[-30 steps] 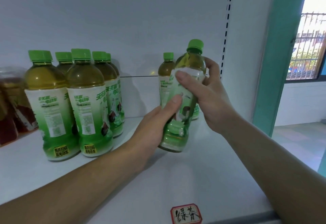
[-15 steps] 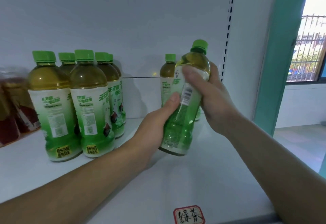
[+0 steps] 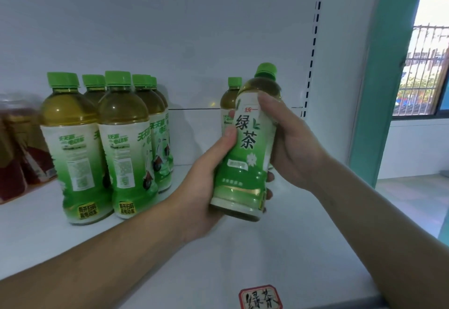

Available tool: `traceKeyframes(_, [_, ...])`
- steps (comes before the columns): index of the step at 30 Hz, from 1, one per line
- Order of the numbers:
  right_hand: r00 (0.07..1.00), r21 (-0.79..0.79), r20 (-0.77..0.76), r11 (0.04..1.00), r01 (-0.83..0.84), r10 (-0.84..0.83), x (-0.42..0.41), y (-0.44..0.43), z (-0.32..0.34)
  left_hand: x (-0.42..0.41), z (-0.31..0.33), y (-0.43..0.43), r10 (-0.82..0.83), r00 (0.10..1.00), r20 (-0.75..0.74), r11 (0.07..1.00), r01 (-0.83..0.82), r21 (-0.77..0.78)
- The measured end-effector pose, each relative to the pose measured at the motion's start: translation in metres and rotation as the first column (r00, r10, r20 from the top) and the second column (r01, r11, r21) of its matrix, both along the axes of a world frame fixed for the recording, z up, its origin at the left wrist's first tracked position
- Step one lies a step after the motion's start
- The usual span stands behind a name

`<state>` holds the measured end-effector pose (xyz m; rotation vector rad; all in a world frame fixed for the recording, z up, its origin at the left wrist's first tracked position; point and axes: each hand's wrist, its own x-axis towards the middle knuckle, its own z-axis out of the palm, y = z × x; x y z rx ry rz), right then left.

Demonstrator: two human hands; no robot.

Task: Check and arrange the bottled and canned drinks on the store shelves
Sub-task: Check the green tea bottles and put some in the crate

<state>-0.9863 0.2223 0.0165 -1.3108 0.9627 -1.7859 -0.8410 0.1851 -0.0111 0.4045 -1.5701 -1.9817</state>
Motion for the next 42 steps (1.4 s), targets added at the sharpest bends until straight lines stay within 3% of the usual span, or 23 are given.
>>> traceKeyframes(3, [0.999, -0.024, -0.014, 0.999, 0.036, -0.036, -0.003, 0.001, 0.0, 0.0, 0.001, -0.001, -0.099, 0.995, -0.009, 0.994, 0.099, 0.038])
traceKeyframes(8, [0.942, -0.065, -0.142, 0.952, 0.299, -0.305, -0.002, -0.001, -0.002, -0.005, -0.003, 0.003, 0.141, 0.988, 0.063, 0.962, -0.122, -0.245])
traceKeyframes(11, [0.988, 0.05, -0.106, 0.992, 0.12, -0.114, -0.01, -0.006, -0.003, -0.003, 0.0, 0.002, 0.087, 0.996, 0.026, 0.993, -0.085, -0.076])
traceKeyframes(15, [0.992, 0.202, 0.019, 0.971, -0.129, 0.128, -0.021, -0.004, -0.004, 0.004, 0.002, -0.002, -0.198, 0.975, -0.102, 0.927, 0.22, 0.303])
traceKeyframes(18, [0.966, 0.247, 0.161, 0.939, -0.237, 0.202, -0.027, -0.01, -0.004, 0.012, 0.006, -0.006, -0.424, 0.866, -0.263, 0.804, 0.494, 0.33])
traceKeyframes(21, [0.936, 0.213, 0.309, 0.946, -0.243, 0.171, -0.033, -0.017, -0.004, 0.01, 0.006, -0.007, -0.445, 0.826, -0.345, 0.754, 0.554, 0.353])
traceKeyframes(24, [0.927, 0.206, 0.319, 0.94, -0.27, 0.197, -0.034, -0.015, -0.005, 0.009, 0.004, -0.009, -0.476, 0.805, -0.354, 0.732, 0.586, 0.349])
traceKeyframes(25, [0.931, 0.203, 0.302, 0.941, -0.271, 0.203, -0.031, -0.013, -0.005, 0.008, 0.003, -0.01, -0.482, 0.812, -0.329, 0.764, 0.574, 0.296])
traceKeyframes(27, [0.967, 0.179, 0.226, 0.971, -0.159, 0.117, -0.022, -0.009, -0.002, 0.005, 0.002, -0.008, -0.39, 0.908, -0.153, 0.899, 0.412, 0.15])
traceKeyframes(29, [0.991, 0.063, 0.113, 0.996, 0.06, -0.067, -0.012, -0.003, 0.0, 0.002, 0.001, -0.006, -0.104, 0.993, 0.057, 0.989, 0.11, -0.104])
traceKeyframes(31, [0.974, -0.119, 0.02, 0.966, 0.228, -0.227, -0.003, 0.002, 0.003, 0.001, -0.004, -0.012, 0.123, 0.99, 0.075, 0.949, -0.095, -0.299])
traceKeyframes(34, [0.921, -0.305, -0.093, 0.892, 0.334, -0.377, 0.002, 0.005, 0.001, -0.004, -0.01, -0.026, 0.242, 0.97, -0.013, 0.889, -0.228, -0.398])
traceKeyframes(38, [0.913, -0.375, -0.201, 0.889, 0.262, -0.354, 0.007, 0.002, -0.004, -0.006, -0.014, -0.032, 0.28, 0.956, -0.091, 0.821, -0.288, -0.492])
traceKeyframes(42, [0.935, -0.391, -0.228, 0.905, 0.167, -0.271, 0.01, 0.001, -0.008, -0.001, -0.012, -0.033, 0.212, 0.969, -0.126, 0.821, -0.247, -0.515])
